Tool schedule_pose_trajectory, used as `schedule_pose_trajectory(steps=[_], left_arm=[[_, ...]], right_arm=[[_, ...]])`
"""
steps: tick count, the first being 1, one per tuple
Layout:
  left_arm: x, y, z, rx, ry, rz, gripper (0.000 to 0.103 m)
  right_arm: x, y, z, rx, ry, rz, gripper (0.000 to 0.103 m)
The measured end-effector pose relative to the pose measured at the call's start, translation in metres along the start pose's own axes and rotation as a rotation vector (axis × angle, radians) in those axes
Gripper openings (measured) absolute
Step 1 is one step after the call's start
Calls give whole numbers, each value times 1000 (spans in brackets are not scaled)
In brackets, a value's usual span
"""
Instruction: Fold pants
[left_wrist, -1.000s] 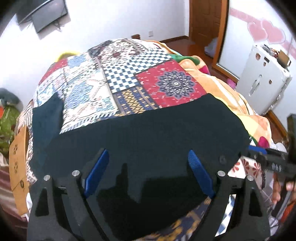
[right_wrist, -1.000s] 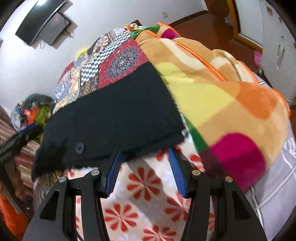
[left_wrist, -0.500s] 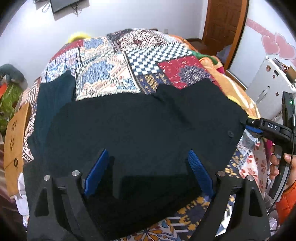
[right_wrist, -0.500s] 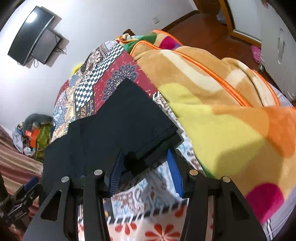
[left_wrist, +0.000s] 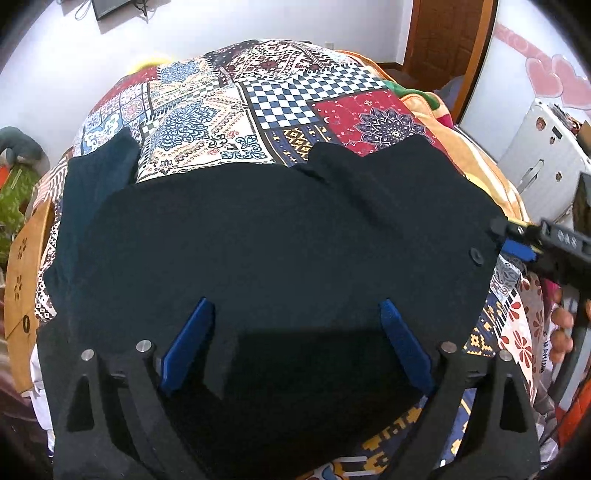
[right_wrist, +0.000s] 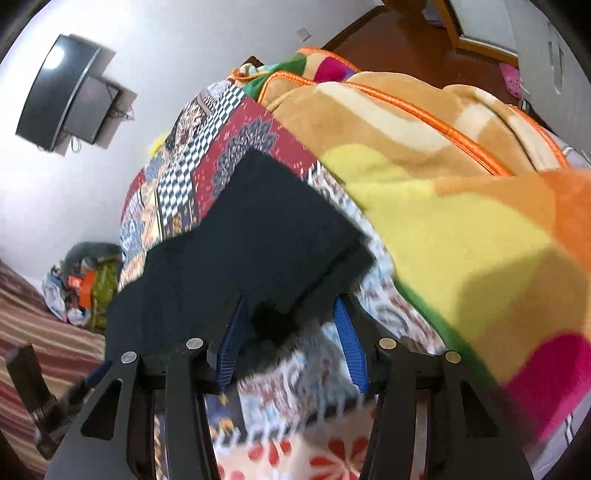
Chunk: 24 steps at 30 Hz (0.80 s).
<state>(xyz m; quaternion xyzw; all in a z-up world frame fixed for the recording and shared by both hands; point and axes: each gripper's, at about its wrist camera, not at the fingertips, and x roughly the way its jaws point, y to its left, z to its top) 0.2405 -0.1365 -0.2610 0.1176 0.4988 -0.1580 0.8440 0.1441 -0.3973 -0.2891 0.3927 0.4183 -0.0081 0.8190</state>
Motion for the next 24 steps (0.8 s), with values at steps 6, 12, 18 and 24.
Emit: schedule_pose_trajectory(steps=[6,12,18,24], left_arm=[[-2,1,0,-6,-6,-3,93],[-16,18,0,-93,-43,-31,93],[-50,42,-2,-114,-141,42,93],[-85,67,-7,-150,-232,77,93]], right_arm=[[11,15,19,-52,-36,-59,16],[-5,37,25,-151,-119,-111,9],[-56,83,30,-305,-275,-111,8],[-84,136,30,-424,-330,-42,8]])
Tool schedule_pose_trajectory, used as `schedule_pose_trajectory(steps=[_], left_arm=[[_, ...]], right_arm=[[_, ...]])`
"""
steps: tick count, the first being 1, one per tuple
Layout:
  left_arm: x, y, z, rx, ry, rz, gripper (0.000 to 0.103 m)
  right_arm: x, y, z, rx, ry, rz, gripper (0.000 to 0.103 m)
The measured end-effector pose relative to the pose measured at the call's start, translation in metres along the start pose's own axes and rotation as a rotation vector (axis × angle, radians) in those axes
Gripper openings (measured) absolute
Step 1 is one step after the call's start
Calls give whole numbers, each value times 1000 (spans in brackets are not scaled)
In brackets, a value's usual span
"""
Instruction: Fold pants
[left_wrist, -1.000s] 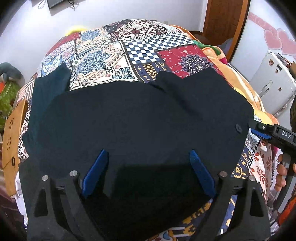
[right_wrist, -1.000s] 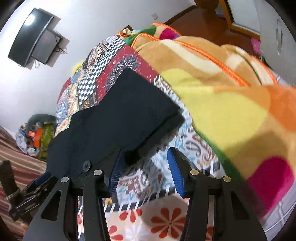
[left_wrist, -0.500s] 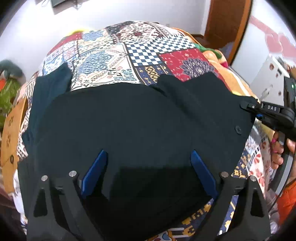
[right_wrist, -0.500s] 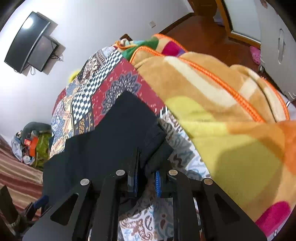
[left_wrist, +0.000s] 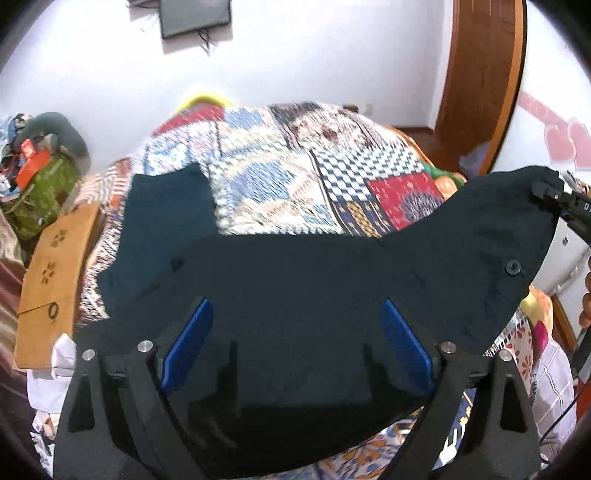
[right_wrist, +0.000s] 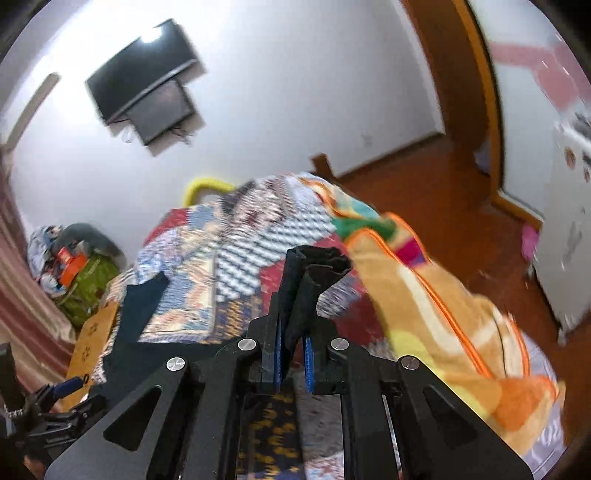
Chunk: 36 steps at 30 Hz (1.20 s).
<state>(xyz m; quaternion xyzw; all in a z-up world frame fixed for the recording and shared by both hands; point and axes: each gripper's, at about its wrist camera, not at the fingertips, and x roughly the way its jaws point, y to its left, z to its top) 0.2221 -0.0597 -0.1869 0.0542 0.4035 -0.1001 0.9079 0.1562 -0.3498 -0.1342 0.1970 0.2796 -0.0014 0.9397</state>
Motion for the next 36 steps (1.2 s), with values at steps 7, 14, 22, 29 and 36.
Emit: schedule_pose_trajectory(steps=[7,14,22,29,36], left_arm=[[-37,39,-6,-65,-84,15,93],[-56,77,-23,-133,-105,27,93],[-62,121,-48,-207,-88,86,93],[-52,143,-62,-261,-44,102,93],[-46,139,-50,-261,-43,87,93]], right_arm=[[0,75,12,-147,-18,124,8],[22,158,-2,-286,17,256,8],[65,221,-85,-468,261,368,8],[96,226,-153,-566,522,368,19],[83,211,-115,-494,521,452,49]])
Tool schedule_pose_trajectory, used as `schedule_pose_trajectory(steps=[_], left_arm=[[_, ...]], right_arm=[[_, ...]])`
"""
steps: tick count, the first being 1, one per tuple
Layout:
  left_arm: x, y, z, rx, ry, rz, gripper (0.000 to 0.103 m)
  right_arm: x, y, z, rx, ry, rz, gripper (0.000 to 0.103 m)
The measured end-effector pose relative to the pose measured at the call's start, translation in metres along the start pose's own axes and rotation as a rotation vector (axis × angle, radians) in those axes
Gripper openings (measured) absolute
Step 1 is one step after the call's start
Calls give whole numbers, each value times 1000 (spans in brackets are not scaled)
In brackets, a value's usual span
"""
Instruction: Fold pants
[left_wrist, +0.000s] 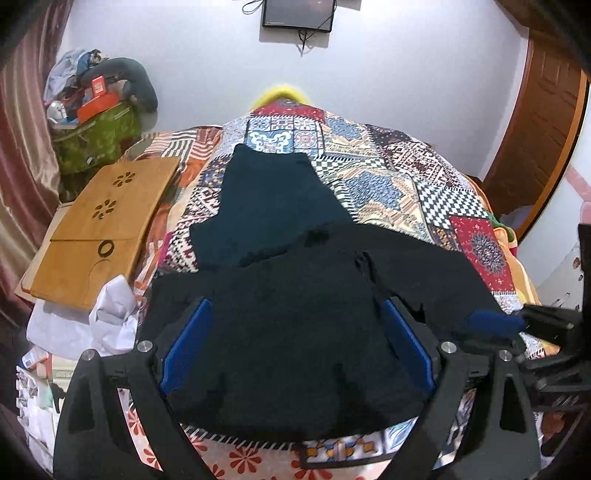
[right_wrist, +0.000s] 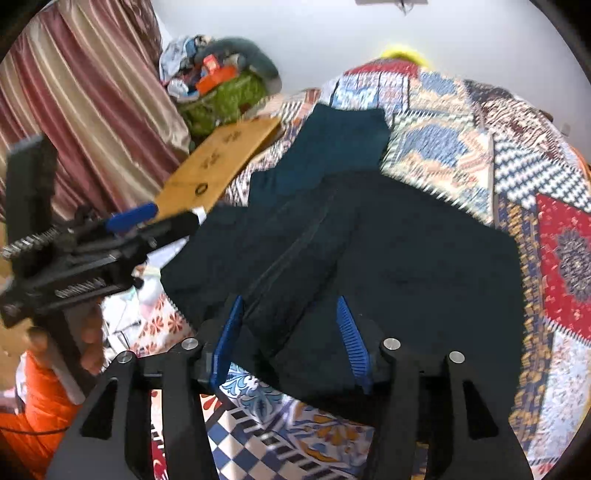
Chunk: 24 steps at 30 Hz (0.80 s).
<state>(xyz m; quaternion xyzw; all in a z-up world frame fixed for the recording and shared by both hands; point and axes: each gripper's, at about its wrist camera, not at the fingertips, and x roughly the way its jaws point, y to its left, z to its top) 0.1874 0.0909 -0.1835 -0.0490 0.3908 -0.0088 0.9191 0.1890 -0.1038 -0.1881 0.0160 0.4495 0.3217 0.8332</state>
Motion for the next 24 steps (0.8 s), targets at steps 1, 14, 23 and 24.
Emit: schedule_pose_trajectory(steps=[1,14,23,24], left_arm=[[1,-3,3,3,-1,-8,93],[71,-97,32,214,153,-103,93],[119,-107,0,299,257,-31,101],[117,-105,-1,294,253,-32,101]], right_arm=[[-6,-5,3,3,-16,-3,49],[-29,-88,19,13,-60,-239,51],[4,-116,-24,68,68,-222,60],[2,-116,-26,68,64,-224,61]])
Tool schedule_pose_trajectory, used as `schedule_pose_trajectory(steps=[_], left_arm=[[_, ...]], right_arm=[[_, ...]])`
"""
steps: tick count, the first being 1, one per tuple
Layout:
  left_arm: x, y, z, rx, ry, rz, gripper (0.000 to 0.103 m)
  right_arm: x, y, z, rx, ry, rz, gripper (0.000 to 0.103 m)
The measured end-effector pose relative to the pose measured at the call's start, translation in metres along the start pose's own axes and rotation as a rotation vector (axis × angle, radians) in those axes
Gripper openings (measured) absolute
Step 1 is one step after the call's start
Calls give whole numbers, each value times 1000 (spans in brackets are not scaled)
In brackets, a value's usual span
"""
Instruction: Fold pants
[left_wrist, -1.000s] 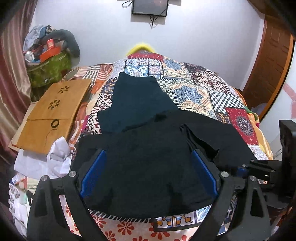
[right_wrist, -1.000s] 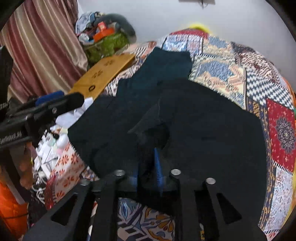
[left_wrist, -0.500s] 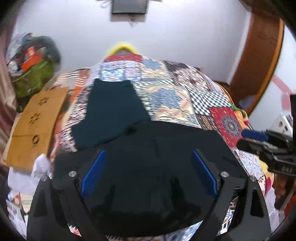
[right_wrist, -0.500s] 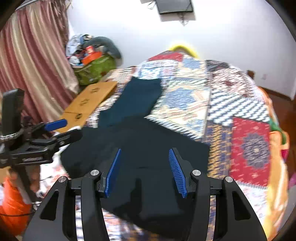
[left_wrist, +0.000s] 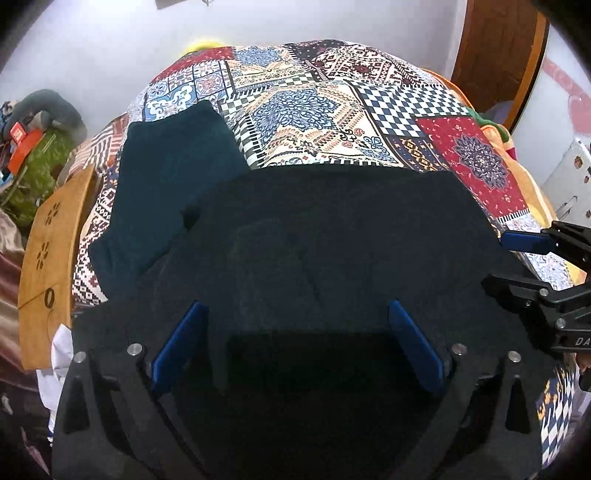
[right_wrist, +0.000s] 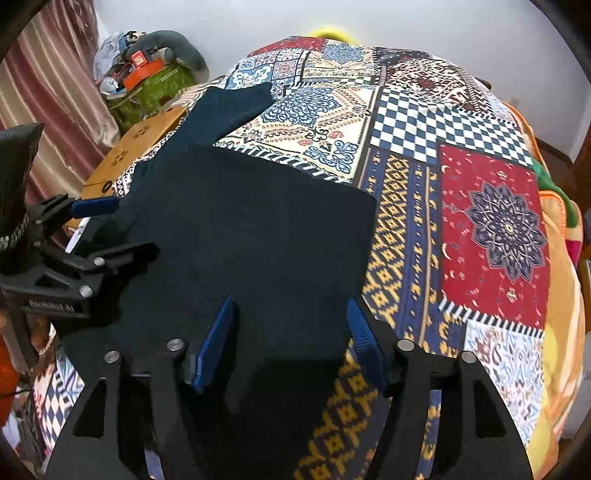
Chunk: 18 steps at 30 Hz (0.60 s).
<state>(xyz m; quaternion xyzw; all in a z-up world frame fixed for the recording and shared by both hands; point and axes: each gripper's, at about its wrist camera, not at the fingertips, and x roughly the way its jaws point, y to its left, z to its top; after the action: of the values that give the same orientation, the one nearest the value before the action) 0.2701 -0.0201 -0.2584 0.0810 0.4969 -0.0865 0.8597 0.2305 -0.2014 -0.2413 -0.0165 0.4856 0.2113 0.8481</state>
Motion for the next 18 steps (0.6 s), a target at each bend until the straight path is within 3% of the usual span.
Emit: schedule_pose_trajectory(steps=[4,11,18], left_arm=[[-12,-4,-10,30,-40,39,101],[-39,-17,-30,104,-127,175,101],[-78,-2,-40,50,-188,220,101]], right_arm=[[-6,-6,-13,46,3,15,61],[-24,-12,-24,90,-10,-19,61],[-59,5,-18,68,-101,-26,61]])
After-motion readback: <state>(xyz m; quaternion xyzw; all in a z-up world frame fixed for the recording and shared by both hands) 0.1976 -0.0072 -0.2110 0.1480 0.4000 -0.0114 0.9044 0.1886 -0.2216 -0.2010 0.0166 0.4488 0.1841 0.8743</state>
